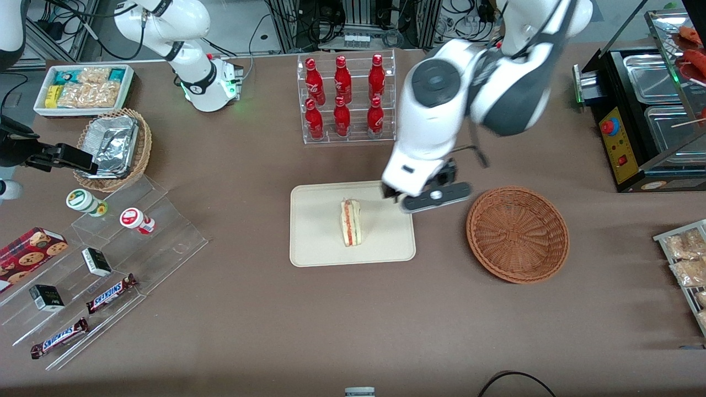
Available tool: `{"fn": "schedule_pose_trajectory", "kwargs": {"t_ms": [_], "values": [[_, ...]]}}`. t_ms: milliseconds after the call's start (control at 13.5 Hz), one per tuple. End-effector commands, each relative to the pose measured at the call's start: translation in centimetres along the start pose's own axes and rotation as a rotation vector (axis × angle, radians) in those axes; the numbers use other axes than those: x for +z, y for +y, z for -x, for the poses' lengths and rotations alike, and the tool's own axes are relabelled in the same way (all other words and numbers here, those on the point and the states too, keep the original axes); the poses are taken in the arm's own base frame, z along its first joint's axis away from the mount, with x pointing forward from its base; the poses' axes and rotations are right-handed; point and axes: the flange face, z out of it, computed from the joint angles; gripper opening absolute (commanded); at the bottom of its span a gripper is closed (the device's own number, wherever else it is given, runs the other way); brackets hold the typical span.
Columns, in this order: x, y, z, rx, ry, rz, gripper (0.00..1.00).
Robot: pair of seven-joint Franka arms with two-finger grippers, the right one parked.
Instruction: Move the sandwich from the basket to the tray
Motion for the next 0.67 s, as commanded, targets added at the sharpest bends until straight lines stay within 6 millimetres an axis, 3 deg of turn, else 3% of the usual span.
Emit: {"fn": "schedule_pose_trajectory", "kwargs": {"t_ms": [0, 222, 444, 593], "values": [[-3.3, -8.4, -0.4, 0.052, -0.032, 0.016, 0.99], [-5.4, -16.0, -1.1, 0.116, -0.028, 0.026, 0.99], [-6.2, -21.9, -2.8, 0.167, -0.039, 0.025, 0.99], [-6.6, -24.6, -3.8, 0.185, -0.033, 0.029, 0.99]]}}
